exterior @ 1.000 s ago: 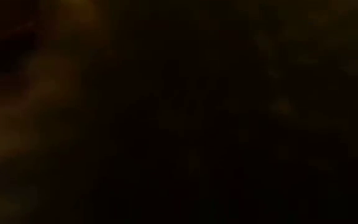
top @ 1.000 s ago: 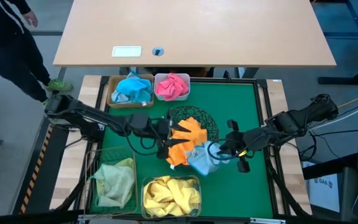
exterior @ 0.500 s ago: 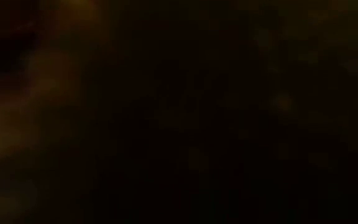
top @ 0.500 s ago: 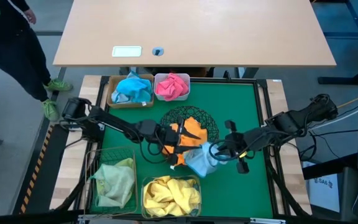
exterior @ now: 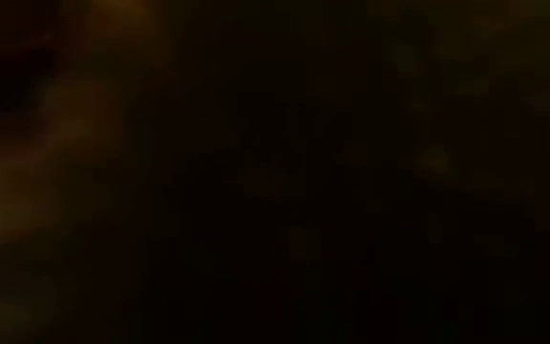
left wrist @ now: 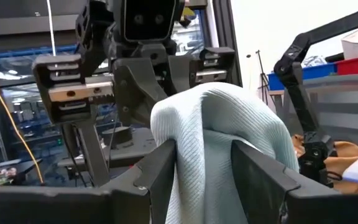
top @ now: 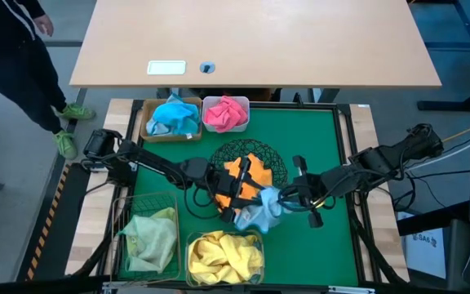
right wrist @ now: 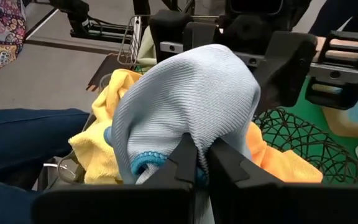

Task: Sort microfiber towel by color & place in baskets
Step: Put the blue towel into the orange bin

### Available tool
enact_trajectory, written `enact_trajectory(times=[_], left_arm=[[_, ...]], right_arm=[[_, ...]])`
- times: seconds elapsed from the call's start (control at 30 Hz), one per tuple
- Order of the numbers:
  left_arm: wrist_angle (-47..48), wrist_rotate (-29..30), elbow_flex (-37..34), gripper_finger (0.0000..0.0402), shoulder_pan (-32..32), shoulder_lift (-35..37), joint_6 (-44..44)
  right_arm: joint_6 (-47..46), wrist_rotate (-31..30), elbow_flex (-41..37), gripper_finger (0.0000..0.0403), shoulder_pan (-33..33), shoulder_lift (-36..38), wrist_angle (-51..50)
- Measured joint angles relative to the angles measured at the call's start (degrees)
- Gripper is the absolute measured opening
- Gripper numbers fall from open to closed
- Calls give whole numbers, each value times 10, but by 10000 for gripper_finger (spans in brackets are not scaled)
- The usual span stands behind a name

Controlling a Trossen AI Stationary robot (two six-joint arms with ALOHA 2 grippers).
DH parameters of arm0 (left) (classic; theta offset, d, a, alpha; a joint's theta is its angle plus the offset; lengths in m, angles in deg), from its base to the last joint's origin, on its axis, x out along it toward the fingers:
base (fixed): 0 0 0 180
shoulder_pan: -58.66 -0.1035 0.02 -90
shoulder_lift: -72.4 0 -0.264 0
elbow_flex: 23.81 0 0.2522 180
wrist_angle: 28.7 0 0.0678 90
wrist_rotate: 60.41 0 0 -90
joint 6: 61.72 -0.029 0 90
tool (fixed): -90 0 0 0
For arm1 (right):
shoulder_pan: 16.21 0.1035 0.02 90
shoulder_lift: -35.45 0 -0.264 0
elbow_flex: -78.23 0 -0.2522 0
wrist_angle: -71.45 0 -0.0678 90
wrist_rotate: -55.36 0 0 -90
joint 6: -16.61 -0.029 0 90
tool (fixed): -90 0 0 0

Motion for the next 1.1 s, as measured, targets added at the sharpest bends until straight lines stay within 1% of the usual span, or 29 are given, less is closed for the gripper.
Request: enact_trajectory(times=[0.17, 0.23, 0.33, 0.5, 0.57, 0.67, 0.77, 0.87, 0.93, 1.0, 1.1], left_arm=[[2, 6, 0, 149, 0, 0, 0], [5, 18, 0, 139, 0, 0, 0], [8, 30, 0, 106, 0, 0, 1], [8, 30, 0, 22, -2, 0, 1], [8, 30, 0, 9, -3, 0, 1], [8, 31, 0, 11, -6, 0, 2], [8, 33, 0, 6, -12, 0, 10], [9, 34, 0, 5, -24, 0, 44], [8, 35, 0, 5, -33, 0, 50], [9, 35, 0, 4, -42, 3, 51], [-2, 36, 0, 3, -61, 7, 70]], right_arm=[[25, -10, 0, 16, 0, 0, 16], [28, -23, 0, 16, 0, 0, 30], [28, -31, 0, 16, 0, 0, 44], [27, -30, 0, 17, 0, 0, 44], [27, -30, 0, 17, 0, 0, 44], [27, -30, 0, 23, 0, 0, 44], [27, -30, 0, 53, 0, 0, 44], [27, -39, 0, 102, 0, 0, 44], [27, -52, 8, 133, 0, 1, 33], [27, -54, 33, 158, 0, 1, 3], [27, -53, 90, 183, 0, 3, -69]])
